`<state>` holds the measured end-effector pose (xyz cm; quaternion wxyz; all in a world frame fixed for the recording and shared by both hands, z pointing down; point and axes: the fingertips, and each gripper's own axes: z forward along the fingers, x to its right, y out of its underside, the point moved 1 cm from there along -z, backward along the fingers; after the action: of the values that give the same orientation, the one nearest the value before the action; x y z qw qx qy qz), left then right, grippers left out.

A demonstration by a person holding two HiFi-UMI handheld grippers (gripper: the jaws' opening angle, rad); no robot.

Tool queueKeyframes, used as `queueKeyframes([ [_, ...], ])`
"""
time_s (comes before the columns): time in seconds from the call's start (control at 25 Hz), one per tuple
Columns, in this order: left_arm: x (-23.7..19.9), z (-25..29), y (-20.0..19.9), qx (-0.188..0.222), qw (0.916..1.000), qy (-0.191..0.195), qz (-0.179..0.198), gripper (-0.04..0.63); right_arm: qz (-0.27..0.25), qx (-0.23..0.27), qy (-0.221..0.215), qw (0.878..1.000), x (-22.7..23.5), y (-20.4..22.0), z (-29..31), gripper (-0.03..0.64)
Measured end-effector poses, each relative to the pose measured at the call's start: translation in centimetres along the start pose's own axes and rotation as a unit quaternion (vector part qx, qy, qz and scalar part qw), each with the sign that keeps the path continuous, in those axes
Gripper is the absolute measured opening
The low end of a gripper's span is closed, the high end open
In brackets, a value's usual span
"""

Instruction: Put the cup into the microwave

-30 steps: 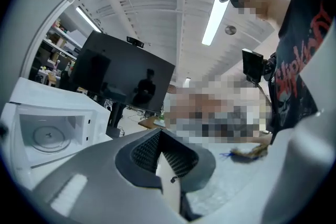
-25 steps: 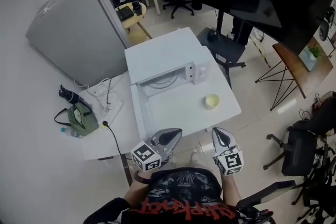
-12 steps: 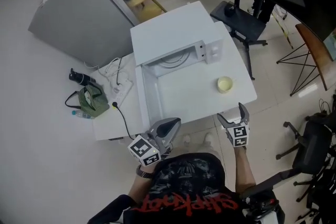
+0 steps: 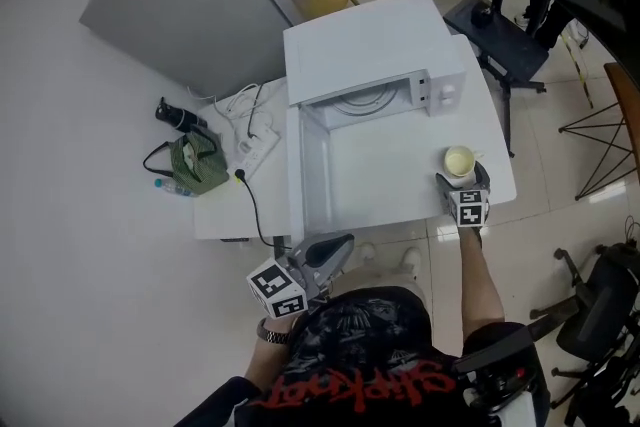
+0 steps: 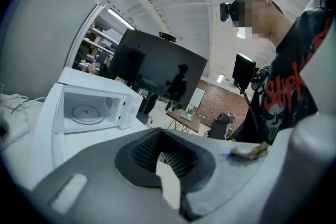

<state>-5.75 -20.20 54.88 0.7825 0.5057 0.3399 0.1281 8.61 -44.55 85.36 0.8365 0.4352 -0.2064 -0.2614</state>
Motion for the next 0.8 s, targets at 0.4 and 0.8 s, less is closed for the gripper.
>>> queueKeyframes([
  [0.4, -2.8, -1.5, 0.6, -0.008, 0.9957, -0.071, -0.059, 0.0, 0.04, -0.002, 0.031, 0.999, 1.3, -0.1, 3.8, 0.457],
  [0.8, -3.8, -1.0, -1.7, 0.029, 0.9979, -0.013, -0.057, 0.0, 0.026, -0.009, -0.007, 1.0, -4.0, 1.6, -1.9, 0.454],
])
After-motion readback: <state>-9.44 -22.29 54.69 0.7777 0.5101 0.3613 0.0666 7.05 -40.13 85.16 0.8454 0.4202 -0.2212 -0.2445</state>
